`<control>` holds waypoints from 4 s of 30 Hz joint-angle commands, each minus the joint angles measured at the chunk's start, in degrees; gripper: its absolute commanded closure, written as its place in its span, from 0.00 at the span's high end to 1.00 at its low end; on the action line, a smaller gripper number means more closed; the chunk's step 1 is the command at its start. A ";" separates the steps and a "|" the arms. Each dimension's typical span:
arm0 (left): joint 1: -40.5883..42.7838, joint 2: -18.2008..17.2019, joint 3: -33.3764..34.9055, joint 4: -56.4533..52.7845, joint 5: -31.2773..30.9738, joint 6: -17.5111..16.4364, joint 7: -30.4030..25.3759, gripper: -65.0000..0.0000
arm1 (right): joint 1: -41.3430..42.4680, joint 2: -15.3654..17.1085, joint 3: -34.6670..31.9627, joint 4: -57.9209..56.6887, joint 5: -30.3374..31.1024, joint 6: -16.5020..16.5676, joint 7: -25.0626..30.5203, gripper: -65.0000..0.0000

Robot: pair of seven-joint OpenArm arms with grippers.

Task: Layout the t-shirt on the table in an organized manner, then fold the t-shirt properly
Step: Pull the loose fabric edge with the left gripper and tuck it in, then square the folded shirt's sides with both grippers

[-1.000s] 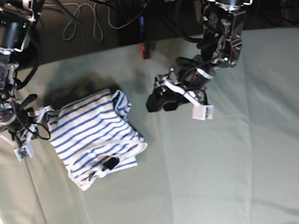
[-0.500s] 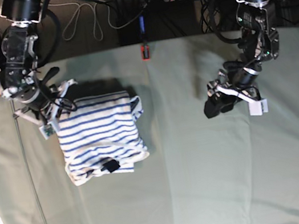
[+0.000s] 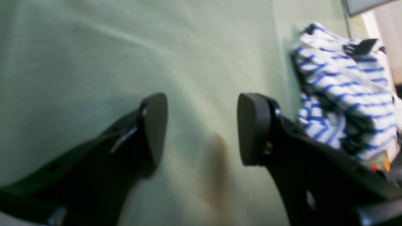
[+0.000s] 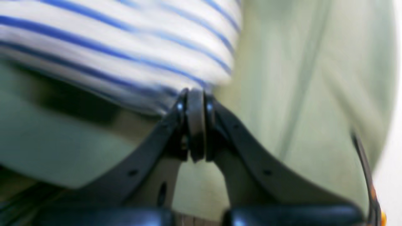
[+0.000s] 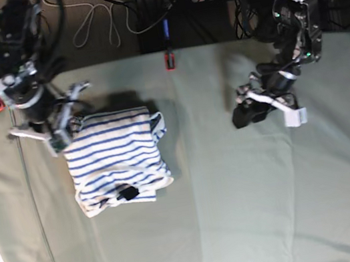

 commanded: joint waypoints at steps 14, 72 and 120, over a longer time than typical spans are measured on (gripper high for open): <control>-1.90 6.62 14.27 6.00 -0.53 -1.00 -0.82 0.42 | 6.04 -1.16 -4.46 -5.85 -3.80 0.80 0.25 0.07; -14.91 18.22 20.78 -14.31 -0.88 -1.00 10.69 0.00 | 9.47 -0.90 -4.20 -14.11 -3.89 0.80 0.42 0.00; -6.39 -2.17 38.98 15.94 -31.12 35.57 10.25 0.00 | 17.29 3.50 13.12 -18.25 -3.80 0.80 0.69 0.00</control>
